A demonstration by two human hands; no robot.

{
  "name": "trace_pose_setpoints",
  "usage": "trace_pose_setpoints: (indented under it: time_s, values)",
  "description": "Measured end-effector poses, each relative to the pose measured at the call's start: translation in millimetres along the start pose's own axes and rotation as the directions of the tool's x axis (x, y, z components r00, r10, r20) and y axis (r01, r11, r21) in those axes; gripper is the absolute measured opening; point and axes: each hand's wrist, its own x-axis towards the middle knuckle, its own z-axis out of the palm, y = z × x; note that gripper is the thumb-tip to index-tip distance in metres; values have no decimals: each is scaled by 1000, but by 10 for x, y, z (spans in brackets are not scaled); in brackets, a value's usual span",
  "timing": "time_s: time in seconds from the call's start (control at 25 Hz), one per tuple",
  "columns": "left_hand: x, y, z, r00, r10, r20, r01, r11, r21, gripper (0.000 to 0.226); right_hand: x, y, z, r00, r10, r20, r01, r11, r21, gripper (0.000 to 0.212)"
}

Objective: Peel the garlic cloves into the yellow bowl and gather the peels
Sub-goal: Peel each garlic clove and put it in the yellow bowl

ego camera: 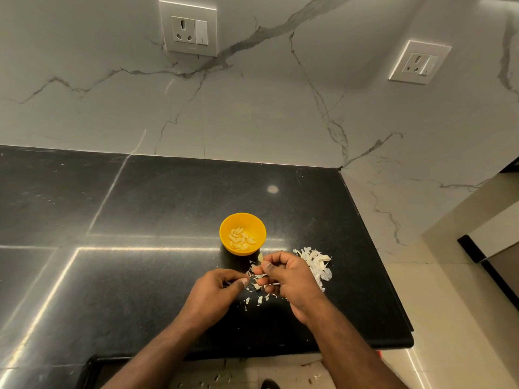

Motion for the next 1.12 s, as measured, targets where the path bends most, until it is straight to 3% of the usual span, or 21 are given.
trace_pose_setpoints:
  time_s: [0.2, 0.44, 0.72, 0.8, 0.92, 1.12]
  values:
    - [30, -41, -2, 1000, -17, -26, 15, 999, -44, 9, 8, 48, -1, 999, -43, 21, 46, 983, -176, 7]
    - [39, 20, -20, 1000, -3, 20, 9, 941, -339, 11, -8, 60, 15, 989, -131, 63, 145, 879, -453, 17]
    - [-7, 45, -51, 987, -103, 120, 148, 873, -465, 8, -26, -25, 13, 979, -153, 137, 205, 780, -592, 10]
    - [-13, 25, -66, 982, -121, 146, 181, 829, -530, 11, -33, -23, 23, 983, -128, 133, 180, 822, -540, 11]
    - [-31, 10, -52, 975, -110, 196, 213, 726, -654, 21, -53, -16, 74, 993, -48, 106, 77, 954, -291, 16]
    - [-61, 55, 35, 962, -164, 219, 273, 531, -802, 20, -29, 10, 119, 997, -26, 76, 35, 991, -131, 13]
